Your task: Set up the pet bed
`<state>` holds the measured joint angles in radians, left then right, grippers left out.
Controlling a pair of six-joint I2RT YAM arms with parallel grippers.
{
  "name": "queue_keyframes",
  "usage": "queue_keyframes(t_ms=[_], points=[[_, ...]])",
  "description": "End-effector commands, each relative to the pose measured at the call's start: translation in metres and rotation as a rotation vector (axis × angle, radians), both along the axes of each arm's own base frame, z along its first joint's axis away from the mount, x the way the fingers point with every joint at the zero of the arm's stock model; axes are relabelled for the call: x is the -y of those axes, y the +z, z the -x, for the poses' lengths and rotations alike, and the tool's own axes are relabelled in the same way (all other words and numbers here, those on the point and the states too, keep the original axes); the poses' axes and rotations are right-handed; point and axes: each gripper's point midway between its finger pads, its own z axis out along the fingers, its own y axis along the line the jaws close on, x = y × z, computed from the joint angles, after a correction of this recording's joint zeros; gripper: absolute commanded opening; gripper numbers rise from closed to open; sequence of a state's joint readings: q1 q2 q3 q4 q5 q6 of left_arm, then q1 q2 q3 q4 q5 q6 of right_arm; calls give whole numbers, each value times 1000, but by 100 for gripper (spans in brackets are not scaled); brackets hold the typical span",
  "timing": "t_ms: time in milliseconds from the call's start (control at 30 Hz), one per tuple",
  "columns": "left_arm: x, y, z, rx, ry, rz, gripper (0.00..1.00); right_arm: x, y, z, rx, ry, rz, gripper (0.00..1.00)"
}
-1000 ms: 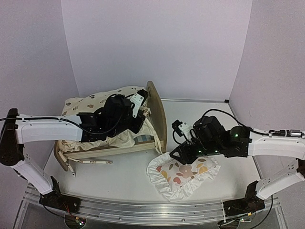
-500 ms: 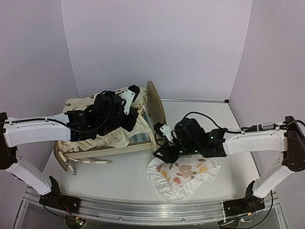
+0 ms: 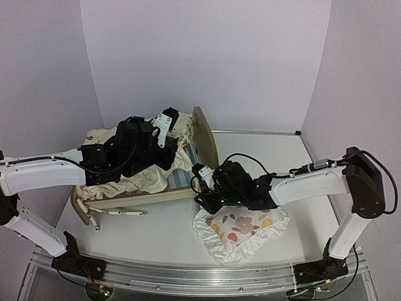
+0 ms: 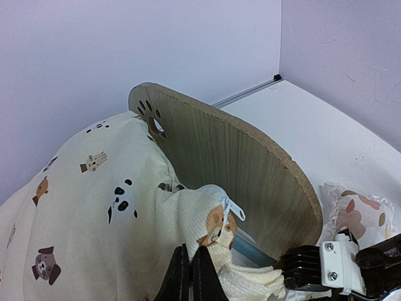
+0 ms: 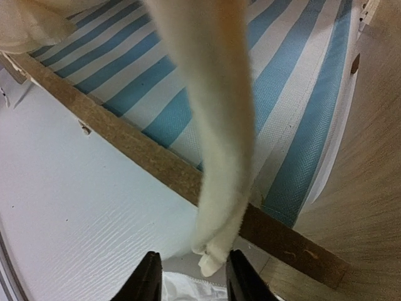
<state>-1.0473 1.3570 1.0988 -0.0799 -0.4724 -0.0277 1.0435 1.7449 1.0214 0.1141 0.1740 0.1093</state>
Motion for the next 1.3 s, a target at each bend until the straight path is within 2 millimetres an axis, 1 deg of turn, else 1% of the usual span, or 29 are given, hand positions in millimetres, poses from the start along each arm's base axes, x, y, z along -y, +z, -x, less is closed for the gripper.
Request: queue_keyframes(t_ms=[0, 133, 233, 300, 367, 467, 567, 700, 833, 900, 1000, 1033, 1133, 1200, 1267], points=[[-6, 31, 5, 34, -3, 87, 0, -16, 21, -17, 71, -48, -78, 31], [-5, 33, 5, 37, -8, 92, 0, -18, 20, -20, 76, -66, -99, 21], [-4, 35, 5, 38, -10, 95, 0, -17, 23, -22, 85, -78, -106, 12], [-4, 38, 5, 42, -11, 100, 0, -13, 28, -24, 101, -98, -108, 7], [-4, 42, 5, 47, -12, 106, 0, -6, 36, -25, 121, -115, -114, 5], [-6, 49, 6, 59, -10, 121, 0, -4, 57, -24, 148, -106, -134, 5], [-7, 57, 5, 71, -5, 138, 0, -4, 74, -24, 172, -92, -118, 5], [-12, 70, 5, 90, 14, 159, 0, -2, 84, -28, 213, -92, -88, 0], [-21, 82, 6, 107, 36, 186, 0, 2, 94, -32, 270, -87, -51, 0], [-24, 86, 7, 111, 38, 196, 0, 2, 105, -36, 318, -81, -34, 0], [-24, 87, 9, 110, 31, 205, 0, -2, 125, -42, 380, -71, -23, 0], [-24, 87, 9, 110, 30, 206, 0, -3, 128, -45, 395, -71, -14, 0], [-22, 84, 10, 104, 23, 204, 0, -8, 132, -53, 435, -71, 29, 0], [-22, 81, 10, 98, 20, 200, 0, -8, 131, -59, 463, -79, 66, 0], [-21, 78, 10, 94, 18, 194, 0, -6, 131, -66, 496, -101, 108, 6]])
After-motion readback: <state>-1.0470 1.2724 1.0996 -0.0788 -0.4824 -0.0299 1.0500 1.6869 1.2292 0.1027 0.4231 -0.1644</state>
